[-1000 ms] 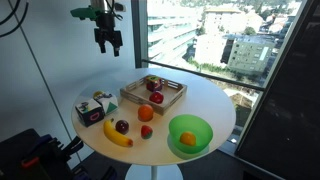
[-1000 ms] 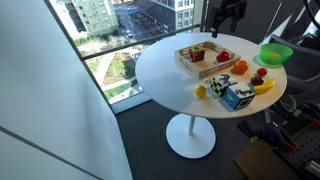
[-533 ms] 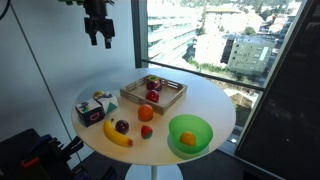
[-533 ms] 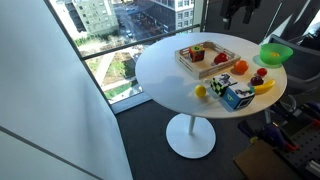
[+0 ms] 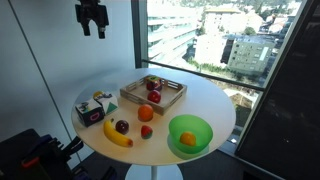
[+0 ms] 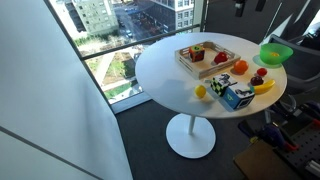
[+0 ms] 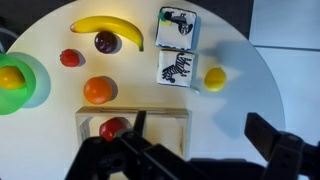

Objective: Put the apple plush toy in the green bowl

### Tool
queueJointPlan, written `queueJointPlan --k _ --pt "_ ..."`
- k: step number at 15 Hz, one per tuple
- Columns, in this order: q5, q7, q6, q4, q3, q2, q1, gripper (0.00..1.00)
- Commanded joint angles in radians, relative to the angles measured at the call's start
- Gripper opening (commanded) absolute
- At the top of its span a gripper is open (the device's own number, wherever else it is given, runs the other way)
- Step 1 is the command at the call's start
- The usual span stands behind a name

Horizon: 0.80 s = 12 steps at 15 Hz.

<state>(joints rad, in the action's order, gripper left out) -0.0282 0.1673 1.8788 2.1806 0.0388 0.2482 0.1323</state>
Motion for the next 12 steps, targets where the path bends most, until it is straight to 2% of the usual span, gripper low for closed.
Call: queueJointPlan --k 1,6,12 --pt "-0.011 -0.021 0.005 0.031 0.016 0.061 -0.026 1.00" --pt "-0.013 -0.021 0.012 0.043 0.016 0.084 -0.027 1.00" --pt "-0.006 -0.005 -0.001 0.020 0.027 0.050 -0.028 1.00"
